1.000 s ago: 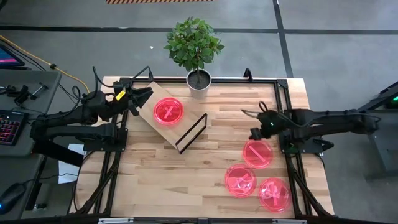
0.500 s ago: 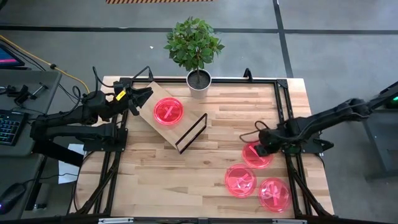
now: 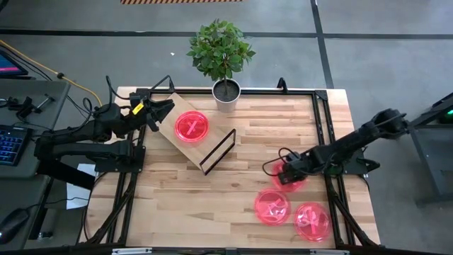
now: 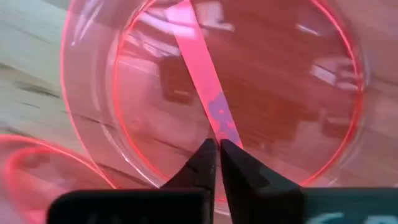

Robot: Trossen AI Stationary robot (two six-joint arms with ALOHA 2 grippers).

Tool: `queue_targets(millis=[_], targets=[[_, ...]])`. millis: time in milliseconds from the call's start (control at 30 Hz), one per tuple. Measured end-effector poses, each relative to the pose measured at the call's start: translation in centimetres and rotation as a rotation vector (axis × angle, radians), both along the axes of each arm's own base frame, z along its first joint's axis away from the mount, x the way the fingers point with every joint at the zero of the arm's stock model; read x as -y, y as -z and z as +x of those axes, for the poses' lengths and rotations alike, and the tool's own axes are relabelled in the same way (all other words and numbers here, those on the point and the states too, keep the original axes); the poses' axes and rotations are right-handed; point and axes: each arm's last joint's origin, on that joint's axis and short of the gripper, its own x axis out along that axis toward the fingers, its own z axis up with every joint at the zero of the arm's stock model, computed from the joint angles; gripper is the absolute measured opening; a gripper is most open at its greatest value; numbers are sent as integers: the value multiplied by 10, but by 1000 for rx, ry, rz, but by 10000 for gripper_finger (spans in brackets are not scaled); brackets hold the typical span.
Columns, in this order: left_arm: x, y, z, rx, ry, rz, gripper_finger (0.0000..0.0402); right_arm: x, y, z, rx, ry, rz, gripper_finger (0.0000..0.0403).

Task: Place and stack plates onto a shelf
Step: Stack the pink plate on top of the pink plate on the shelf

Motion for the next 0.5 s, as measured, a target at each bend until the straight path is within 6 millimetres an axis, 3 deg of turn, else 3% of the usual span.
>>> queue_targets(millis=[167, 400, 500], targets=[[0, 0, 0, 0, 0, 0, 152, 6, 3, 22, 111, 102, -75, 25], [0, 0, 0, 0, 1, 0, 152, 21, 2, 54, 232, 99, -158, 4], [0, 0, 0, 0, 0, 0, 152, 27, -10, 63, 284, 61, -171, 15]])
